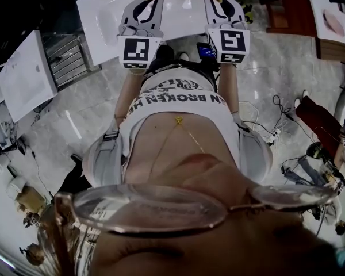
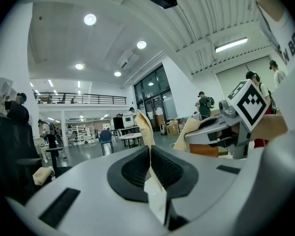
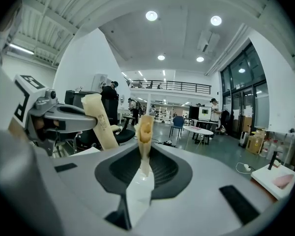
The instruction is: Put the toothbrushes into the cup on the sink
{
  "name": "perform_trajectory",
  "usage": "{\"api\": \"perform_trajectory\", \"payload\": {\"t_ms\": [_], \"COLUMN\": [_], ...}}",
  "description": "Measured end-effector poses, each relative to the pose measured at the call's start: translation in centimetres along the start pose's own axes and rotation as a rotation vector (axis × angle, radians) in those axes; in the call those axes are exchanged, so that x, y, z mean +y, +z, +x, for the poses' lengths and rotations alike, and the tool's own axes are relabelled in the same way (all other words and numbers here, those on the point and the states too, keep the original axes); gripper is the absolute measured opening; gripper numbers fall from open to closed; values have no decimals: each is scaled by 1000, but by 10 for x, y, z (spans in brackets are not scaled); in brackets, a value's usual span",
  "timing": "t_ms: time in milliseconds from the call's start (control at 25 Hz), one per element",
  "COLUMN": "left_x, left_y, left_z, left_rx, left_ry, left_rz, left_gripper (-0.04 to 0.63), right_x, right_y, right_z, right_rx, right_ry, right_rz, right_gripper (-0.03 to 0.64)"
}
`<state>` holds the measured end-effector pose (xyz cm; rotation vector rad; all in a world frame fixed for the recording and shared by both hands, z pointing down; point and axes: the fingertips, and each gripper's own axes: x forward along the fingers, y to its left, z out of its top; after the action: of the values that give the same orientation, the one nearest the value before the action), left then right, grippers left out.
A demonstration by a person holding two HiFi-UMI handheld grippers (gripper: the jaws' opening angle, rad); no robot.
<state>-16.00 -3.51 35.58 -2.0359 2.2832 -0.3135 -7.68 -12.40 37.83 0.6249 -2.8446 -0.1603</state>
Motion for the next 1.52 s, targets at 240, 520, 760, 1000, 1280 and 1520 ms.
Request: {"api": "perform_trajectory", "payload": {"t_ms": [240,520,760,1000,1280,1520], "left_x": [47,81,90,94,88,63], "left_y": [-17,-26,-35,-41,-35,-22], "left_z": [12,29,34,33,44,67], "left_rx": [4,-4,4,22,46,50], "left_ry": [-23,-73,-103,-76,-9,11], "left_rz": [-18,-16,-9,-7,8,1], "left_gripper": [20,20,20,20,20,20], "right_x": [20,30,40,46,35,2], "right_y": [5,10,3,0,4,-1], "right_z": [45,78,93,102,110,101], "right_rx": [37,61,100,103,87,84], "right_ry": [-7,-41,-41,5,77,102], "right_rz": [-17,-22,-57,-58,-67,-63], "right_gripper": [66,66,66,66,66,66]}}
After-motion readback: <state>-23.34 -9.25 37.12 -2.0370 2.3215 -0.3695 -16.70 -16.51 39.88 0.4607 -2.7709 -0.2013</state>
